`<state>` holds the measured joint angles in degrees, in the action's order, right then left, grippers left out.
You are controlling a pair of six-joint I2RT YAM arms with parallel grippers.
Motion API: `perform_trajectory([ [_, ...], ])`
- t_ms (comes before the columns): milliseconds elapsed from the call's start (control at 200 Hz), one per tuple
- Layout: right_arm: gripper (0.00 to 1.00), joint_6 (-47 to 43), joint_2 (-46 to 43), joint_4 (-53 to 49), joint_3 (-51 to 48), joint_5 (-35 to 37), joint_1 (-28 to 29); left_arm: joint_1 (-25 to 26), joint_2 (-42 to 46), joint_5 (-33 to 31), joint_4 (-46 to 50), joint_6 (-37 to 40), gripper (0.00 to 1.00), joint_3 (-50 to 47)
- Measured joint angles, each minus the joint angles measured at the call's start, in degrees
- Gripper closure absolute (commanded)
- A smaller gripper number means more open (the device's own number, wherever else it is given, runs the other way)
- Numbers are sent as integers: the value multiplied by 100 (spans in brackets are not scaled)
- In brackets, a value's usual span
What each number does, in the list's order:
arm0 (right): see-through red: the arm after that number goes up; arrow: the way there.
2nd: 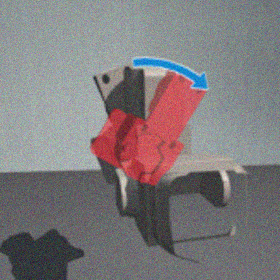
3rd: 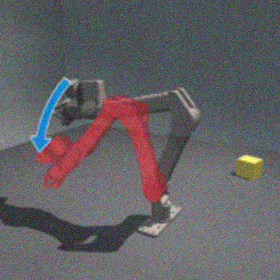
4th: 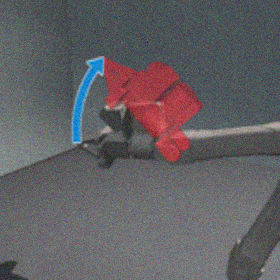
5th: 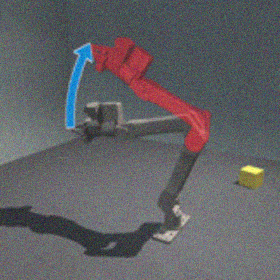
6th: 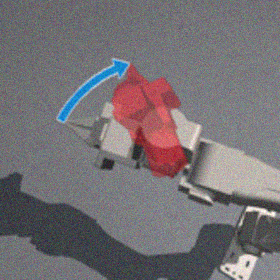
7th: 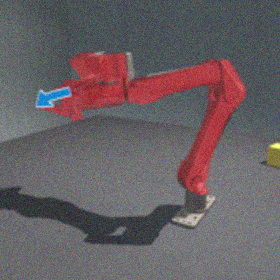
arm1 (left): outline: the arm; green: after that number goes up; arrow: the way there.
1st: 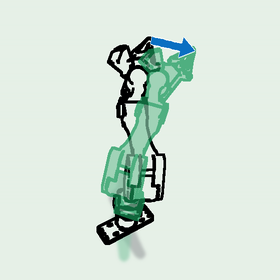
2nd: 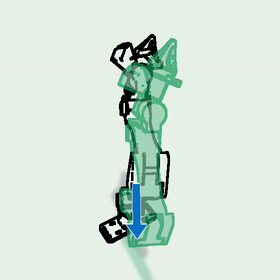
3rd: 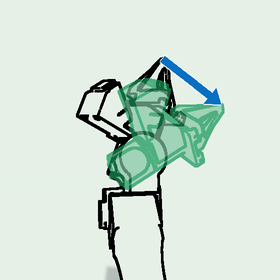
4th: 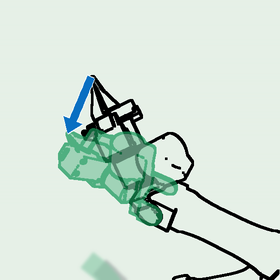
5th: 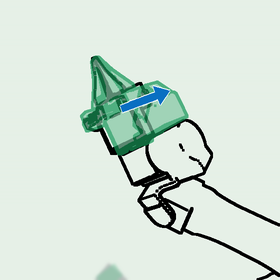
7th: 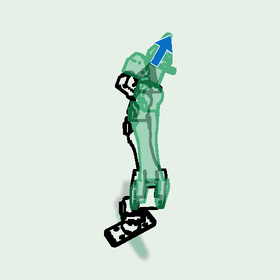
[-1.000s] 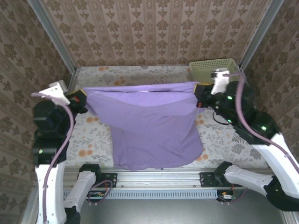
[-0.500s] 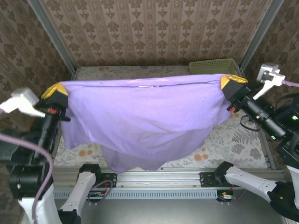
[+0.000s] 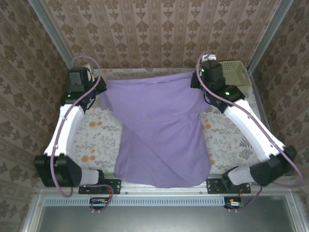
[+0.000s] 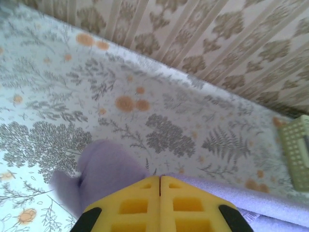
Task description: Fold the inside-out t-shirt
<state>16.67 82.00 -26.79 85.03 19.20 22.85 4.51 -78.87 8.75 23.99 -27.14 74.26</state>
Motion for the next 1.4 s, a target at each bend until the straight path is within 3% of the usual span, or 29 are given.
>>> perform_trajectory([
  [275, 100, 192, 2500, 457, 586, -448, -428, 0, -2516, 68, -435, -142, 100, 977],
  [670, 100, 407, 5329, -48, 3814, -651, -697, -9, -5121, 44, -197, -160, 100, 3580],
  [740, 87, 457, 5720, -275, 4494, -688, -765, -11, -5458, 46, -48, -160, 100, 4144],
  [875, 50, 535, 6277, -721, 5598, -798, -883, -28, -6137, 201, 562, -155, 49, 5556],
  [955, 38, 616, 6343, -949, 5886, -887, -940, -50, -6524, 302, 1141, -98, 34, 6572],
  [1020, 33, 592, 6290, -1073, 5936, -925, -953, -52, -6559, 304, 1558, -79, 29, 6907],
  [1125, 31, 518, 5923, -1241, 5515, -942, -946, -46, -5899, 251, 1810, -61, 28, 6116],
  [1275, 25, 319, 4597, -1154, 3611, -940, -647, 9, -3713, 4, 1239, -197, 24, 2798],
  [1400, 24, 216, 3106, -925, 1626, -914, 28, 164, -1849, -249, 629, -380, 24, 483],
])
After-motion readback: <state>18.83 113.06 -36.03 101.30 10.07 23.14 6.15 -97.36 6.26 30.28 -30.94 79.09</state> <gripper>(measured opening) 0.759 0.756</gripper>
